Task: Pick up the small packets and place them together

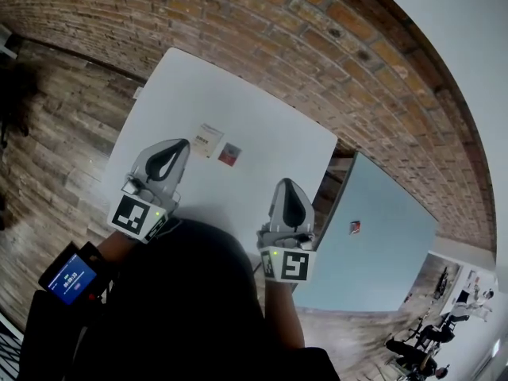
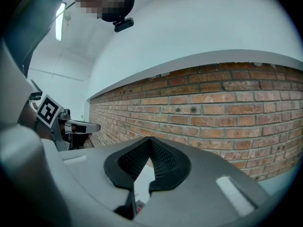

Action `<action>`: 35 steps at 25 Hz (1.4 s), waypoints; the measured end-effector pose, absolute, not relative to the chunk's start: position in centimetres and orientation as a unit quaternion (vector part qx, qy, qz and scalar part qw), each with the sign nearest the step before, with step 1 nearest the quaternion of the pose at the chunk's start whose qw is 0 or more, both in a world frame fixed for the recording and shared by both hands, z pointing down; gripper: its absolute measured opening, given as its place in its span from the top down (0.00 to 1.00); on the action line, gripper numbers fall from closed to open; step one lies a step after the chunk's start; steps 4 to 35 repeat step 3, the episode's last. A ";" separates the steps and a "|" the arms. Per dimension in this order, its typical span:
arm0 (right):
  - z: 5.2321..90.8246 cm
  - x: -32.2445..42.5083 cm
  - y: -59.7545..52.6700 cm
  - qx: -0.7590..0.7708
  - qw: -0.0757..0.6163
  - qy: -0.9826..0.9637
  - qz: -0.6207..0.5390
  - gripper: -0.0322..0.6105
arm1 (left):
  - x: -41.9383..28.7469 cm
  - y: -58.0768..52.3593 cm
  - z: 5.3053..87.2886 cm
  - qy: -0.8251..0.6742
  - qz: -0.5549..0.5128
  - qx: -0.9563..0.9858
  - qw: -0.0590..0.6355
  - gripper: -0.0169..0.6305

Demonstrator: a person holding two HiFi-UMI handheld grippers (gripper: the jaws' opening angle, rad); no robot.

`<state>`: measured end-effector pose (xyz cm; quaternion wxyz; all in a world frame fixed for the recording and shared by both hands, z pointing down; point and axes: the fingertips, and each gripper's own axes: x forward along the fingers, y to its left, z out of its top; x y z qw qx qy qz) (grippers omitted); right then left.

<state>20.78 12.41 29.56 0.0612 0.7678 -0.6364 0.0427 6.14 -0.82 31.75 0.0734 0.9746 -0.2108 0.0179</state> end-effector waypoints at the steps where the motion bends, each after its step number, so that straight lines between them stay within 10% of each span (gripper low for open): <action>1: 29.7 20.7 12.4 0.767 0.064 -0.637 0.044 0.95 | 6.1 -0.8 31.8 -0.212 0.017 0.974 0.076 0.97; 35: 29.9 20.5 12.3 0.765 0.068 -0.639 0.047 0.95 | 5.9 -0.9 31.9 -0.213 0.016 0.974 0.079 0.97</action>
